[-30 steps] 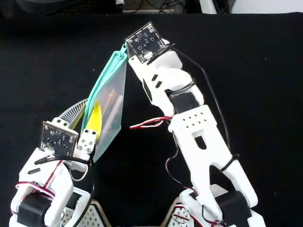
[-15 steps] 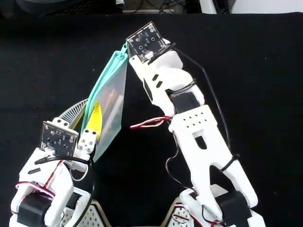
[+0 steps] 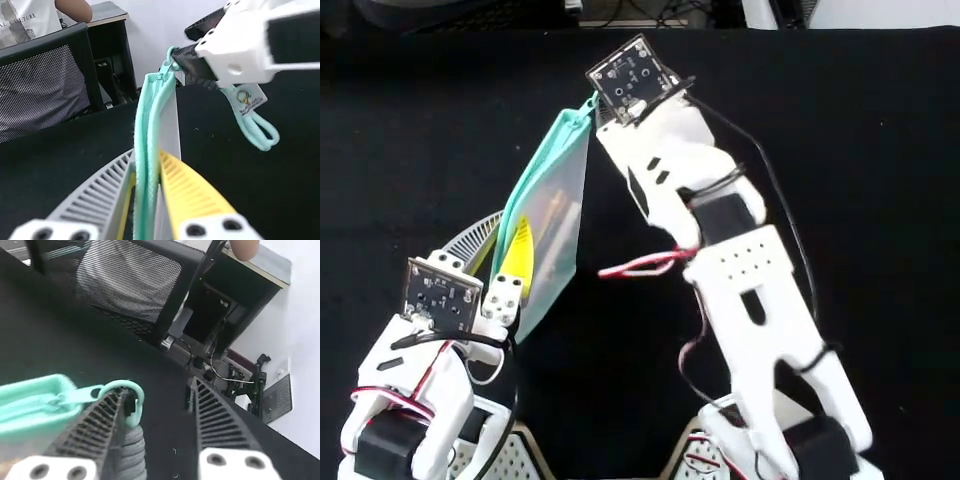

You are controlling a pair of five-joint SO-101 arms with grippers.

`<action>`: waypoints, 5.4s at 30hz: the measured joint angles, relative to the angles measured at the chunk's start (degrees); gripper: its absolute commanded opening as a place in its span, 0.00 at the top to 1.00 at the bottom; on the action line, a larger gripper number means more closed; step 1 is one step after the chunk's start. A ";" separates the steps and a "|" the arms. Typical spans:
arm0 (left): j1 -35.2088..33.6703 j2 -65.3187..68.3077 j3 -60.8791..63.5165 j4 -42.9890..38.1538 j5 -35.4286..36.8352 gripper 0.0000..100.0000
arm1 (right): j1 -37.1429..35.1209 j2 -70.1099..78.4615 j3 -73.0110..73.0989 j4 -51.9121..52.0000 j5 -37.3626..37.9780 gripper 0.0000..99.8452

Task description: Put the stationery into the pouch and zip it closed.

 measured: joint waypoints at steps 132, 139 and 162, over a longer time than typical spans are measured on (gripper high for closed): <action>-33.05 -11.16 29.01 0.18 -4.22 0.95 | 20.84 -3.96 2.81 -12.57 -28.31 0.99; -33.05 -11.08 36.92 0.18 -4.75 0.95 | 20.84 -3.96 2.81 -12.57 -28.31 0.99; -34.11 -11.78 38.07 13.10 -4.75 0.95 | 16.88 -7.91 14.86 -6.86 -28.31 0.99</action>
